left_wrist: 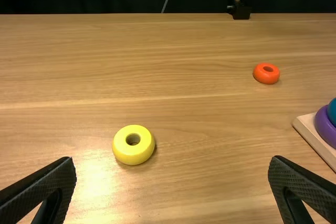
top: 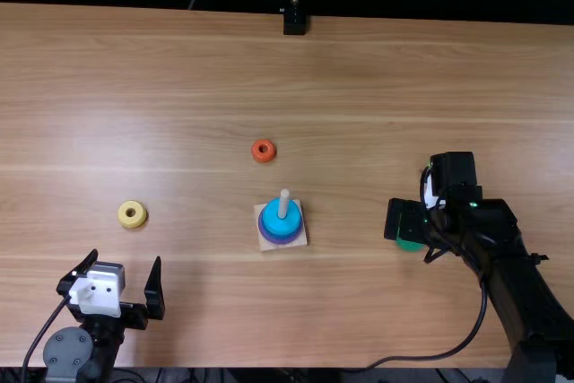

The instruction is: Build the Hanoi tower: stack the rings onto the peg from bottom to top in this color order: purple, dark blue, light blue, dark green, light green, yellow, orange.

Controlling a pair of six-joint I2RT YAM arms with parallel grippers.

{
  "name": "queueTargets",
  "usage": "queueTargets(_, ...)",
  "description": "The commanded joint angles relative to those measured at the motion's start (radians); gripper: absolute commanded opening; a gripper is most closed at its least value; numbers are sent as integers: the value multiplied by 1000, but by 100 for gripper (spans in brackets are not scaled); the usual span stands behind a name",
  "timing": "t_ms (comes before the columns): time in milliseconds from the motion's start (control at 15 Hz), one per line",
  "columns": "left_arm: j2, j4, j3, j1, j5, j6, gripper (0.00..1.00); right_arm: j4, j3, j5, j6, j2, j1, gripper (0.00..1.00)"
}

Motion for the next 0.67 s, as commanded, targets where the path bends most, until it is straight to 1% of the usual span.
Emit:
queueTargets(0,-12,-74,-105,3,22,12,100,-1,-28,10,-6,17,10,100)
queueTargets(267,-12,-74,-105,3,22,12,100,1,-39,17,-2,53,11,100)
queueTargets(467,-12,-74,-105,3,22,12,100,3,-45,45,-4,87,13,100)
queueTargets(600,-12,-74,-105,3,22,12,100,3,-45,54,-4,95,14,100)
